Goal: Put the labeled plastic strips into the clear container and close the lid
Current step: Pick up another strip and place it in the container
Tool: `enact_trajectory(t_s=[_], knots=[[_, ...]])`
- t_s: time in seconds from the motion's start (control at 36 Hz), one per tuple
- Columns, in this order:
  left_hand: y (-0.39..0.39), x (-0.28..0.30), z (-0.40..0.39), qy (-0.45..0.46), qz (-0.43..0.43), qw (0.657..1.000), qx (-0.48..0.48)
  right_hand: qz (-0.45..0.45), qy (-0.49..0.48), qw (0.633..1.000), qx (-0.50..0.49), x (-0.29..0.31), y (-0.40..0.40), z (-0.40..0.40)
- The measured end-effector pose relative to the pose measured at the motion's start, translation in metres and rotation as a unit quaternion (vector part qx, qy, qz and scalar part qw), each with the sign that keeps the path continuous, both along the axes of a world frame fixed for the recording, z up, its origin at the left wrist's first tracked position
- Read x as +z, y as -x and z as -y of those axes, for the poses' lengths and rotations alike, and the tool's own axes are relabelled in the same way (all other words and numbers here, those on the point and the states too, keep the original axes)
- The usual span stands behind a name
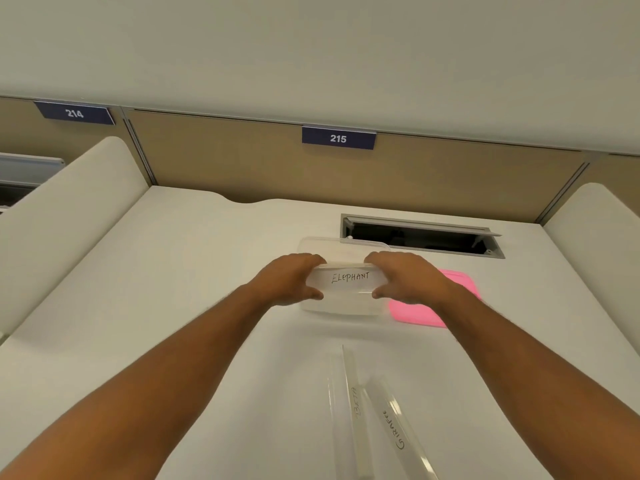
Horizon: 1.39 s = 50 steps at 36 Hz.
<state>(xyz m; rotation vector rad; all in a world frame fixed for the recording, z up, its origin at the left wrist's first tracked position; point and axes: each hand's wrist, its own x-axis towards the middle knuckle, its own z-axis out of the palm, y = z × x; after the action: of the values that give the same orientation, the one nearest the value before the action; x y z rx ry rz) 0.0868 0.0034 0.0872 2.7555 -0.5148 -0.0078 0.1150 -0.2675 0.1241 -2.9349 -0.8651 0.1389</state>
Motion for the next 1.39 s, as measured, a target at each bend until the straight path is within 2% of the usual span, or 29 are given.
enact_trajectory(t_s=[0.17,0.39,0.64,0.86,1.19,1.39], knots=[[-0.023,0.003,0.004,-0.043,0.019,0.999,0.02,-0.004,-0.019,0.999,-0.036,-0.002,-0.016,-0.003],[-0.042,-0.006,0.005,-0.062,-0.027,0.998,0.011,-0.041,-0.037,0.997,-0.055,-0.012,-0.035,-0.006],[-0.058,-0.017,0.01,-0.101,-0.069,0.992,0.007,-0.071,-0.003,0.996,-0.058,-0.029,-0.053,-0.009],[-0.067,-0.03,0.012,-0.182,-0.09,0.979,-0.013,-0.106,0.02,0.992,-0.066,-0.052,-0.057,-0.012],[-0.077,-0.04,0.022,-0.248,-0.091,0.964,-0.04,-0.119,0.051,0.989,-0.064,-0.07,-0.057,-0.013],[-0.078,-0.048,0.024,-0.263,-0.087,0.96,-0.04,-0.081,0.057,0.992,-0.076,-0.072,-0.056,-0.018]])
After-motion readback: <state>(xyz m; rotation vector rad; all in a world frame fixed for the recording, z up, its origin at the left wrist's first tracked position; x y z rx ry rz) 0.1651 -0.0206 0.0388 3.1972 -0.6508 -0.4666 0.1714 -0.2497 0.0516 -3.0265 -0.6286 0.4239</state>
